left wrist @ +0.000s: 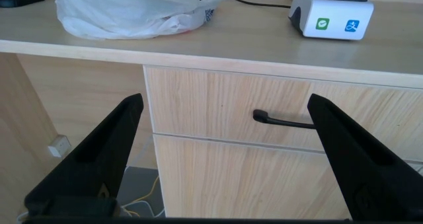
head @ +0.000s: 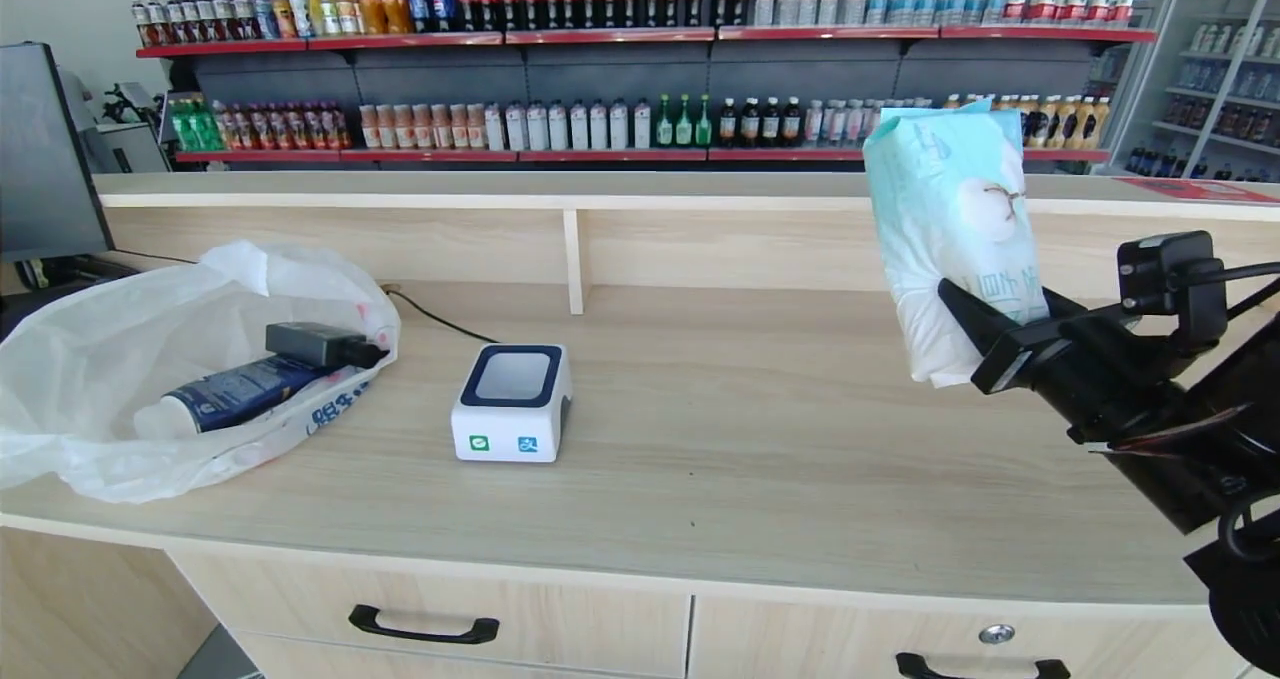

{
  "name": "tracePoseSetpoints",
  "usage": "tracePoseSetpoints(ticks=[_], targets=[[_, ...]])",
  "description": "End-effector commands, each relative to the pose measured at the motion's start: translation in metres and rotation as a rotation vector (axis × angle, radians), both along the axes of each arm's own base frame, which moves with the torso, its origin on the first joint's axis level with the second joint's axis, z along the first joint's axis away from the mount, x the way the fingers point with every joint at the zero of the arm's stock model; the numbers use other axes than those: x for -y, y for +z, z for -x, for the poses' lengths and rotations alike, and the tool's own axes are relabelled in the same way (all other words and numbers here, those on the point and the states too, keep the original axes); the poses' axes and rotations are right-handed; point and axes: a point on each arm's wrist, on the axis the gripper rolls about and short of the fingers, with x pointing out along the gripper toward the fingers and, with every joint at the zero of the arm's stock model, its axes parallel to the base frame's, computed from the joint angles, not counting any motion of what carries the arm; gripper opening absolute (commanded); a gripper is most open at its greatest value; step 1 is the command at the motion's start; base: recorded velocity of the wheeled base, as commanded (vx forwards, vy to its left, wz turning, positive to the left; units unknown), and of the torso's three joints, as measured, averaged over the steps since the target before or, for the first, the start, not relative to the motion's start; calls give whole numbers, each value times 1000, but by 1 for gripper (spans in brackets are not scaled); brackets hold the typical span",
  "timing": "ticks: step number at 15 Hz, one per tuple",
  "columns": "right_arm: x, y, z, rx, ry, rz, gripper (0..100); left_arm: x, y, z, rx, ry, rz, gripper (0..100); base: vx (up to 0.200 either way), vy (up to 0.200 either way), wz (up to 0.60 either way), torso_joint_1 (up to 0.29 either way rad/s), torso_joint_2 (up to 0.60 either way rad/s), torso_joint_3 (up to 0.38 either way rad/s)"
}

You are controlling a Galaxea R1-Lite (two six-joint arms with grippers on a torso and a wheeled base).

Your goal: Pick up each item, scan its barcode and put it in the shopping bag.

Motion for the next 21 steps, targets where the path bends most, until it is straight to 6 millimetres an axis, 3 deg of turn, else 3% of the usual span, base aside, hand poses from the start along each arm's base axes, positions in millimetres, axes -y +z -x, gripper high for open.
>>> tracePoseSetpoints(ticks=[1,4,10,21], targets=[[-2,2,10,4,-16,-8,0,0,0,0,1,0,1,100,0,0,0,0,0,0],[-1,4,17,5,-25,-14,0,0,0,0,1,0,3,100,0,0,0,0,0,0],[3,6,33,11,-27,-17,0,0,0,0,1,0,4,100,0,200,0,8,4,2],[3,6,32,9,-27,-17,0,0,0,0,1,0,9,100,0,200,0,2,3,4]])
